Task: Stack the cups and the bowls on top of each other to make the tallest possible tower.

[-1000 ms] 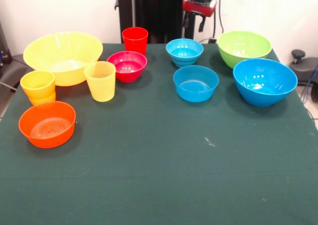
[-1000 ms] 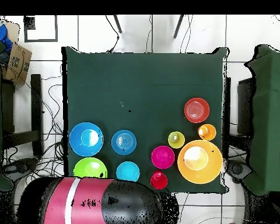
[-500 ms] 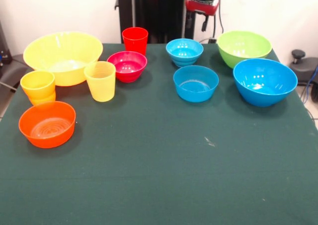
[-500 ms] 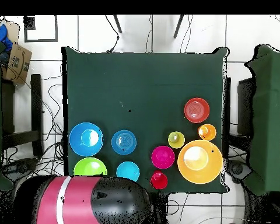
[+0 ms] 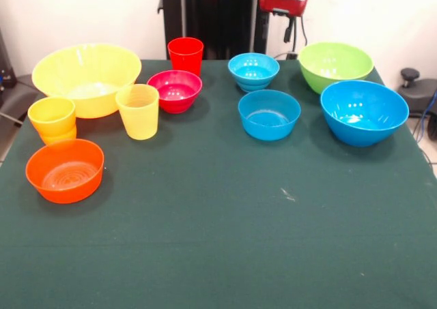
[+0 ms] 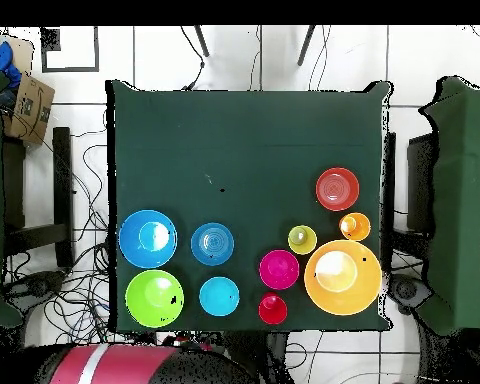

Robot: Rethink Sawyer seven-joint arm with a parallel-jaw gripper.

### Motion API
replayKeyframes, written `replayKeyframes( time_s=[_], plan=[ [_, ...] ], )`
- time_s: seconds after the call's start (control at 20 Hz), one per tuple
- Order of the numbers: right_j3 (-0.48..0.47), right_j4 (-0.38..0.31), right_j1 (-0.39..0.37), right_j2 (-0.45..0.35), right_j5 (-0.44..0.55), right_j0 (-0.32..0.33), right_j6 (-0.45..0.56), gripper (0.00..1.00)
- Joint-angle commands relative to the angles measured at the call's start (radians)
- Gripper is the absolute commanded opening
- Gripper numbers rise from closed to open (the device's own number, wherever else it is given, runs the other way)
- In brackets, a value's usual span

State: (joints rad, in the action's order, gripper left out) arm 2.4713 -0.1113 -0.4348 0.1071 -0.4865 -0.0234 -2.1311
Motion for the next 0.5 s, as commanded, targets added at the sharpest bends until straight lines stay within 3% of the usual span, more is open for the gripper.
replayKeyframes(
  time_s=[0.05, 0.5],
  plan=[
    [-0.08, -0.038, -0.123, -0.087, 0.195, 0.04, -0.039, 1.0],
    [-0.181, -0.056, -0.092, -0.073, 0.228, 0.04, -0.029, 1.0]
  ],
)
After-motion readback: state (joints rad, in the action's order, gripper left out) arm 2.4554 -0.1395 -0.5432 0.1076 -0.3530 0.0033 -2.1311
